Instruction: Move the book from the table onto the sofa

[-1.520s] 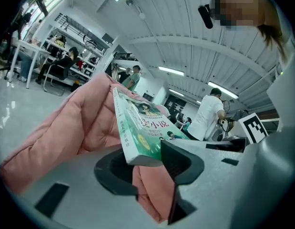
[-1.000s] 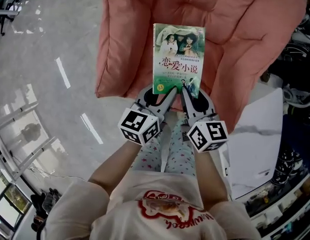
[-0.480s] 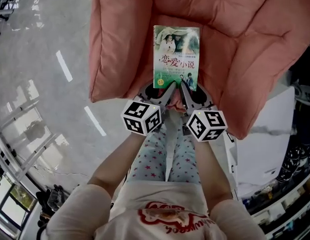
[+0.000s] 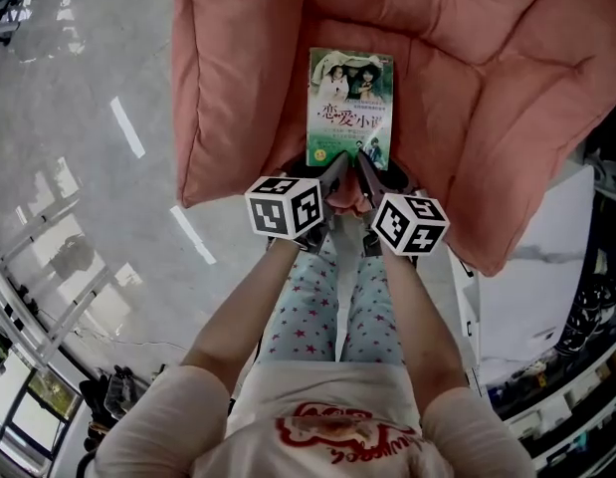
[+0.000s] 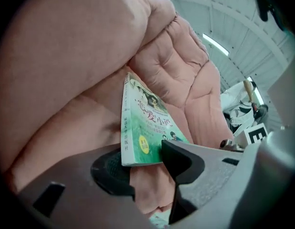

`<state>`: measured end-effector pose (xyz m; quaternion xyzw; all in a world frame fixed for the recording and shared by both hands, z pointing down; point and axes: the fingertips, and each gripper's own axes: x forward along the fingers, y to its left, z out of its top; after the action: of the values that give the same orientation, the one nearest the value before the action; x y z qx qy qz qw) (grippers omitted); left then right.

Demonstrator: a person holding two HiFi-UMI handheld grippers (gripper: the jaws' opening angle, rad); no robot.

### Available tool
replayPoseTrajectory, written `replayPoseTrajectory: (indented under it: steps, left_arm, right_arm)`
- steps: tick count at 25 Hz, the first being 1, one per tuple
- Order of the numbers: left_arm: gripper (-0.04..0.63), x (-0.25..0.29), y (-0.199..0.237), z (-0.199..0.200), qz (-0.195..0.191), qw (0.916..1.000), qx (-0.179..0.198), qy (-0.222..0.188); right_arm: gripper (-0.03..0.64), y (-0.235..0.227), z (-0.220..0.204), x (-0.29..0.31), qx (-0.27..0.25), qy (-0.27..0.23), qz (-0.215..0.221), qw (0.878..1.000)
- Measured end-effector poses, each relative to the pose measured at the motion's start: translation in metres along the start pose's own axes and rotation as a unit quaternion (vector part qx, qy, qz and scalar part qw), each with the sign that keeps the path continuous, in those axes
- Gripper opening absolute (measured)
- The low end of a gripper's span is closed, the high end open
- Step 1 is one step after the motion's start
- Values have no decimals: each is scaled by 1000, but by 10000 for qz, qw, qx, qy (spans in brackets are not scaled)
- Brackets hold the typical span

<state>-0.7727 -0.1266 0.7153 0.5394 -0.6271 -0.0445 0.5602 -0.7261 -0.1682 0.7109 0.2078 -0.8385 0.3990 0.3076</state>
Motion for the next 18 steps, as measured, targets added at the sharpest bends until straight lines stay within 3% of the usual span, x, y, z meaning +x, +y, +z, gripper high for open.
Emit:
replayPoseTrajectory:
  steps: [2,4,8,12,15,18]
  left_arm:
    - [169,-4,1,-6,218,9992,322,71]
    - [169,-8,3,-16,489,9957,737,268]
    - [169,-22,11,-28,925,9853,1354,475]
    - [169,-51,19,-31,1200,9814,1412,499]
    - [167,-87,-8,-26,994,9863,1281,295]
    - [166,-122,-66,2,429,9868,1558,-106]
  right_arm:
    - [190,-9,-6,-1,-211,161,-370,9990]
    - [193,-16,-8,-4,-749,305,-714,9942]
    - [192,-11,-10,-14,-867,352,-680,9933]
    - [182,11,6,-43,-988,63,-614,9932]
    - [49,45,26,-84,-1363,-263,-509,9890]
    - [26,92,57,-128,-1579,-728,-201,9846]
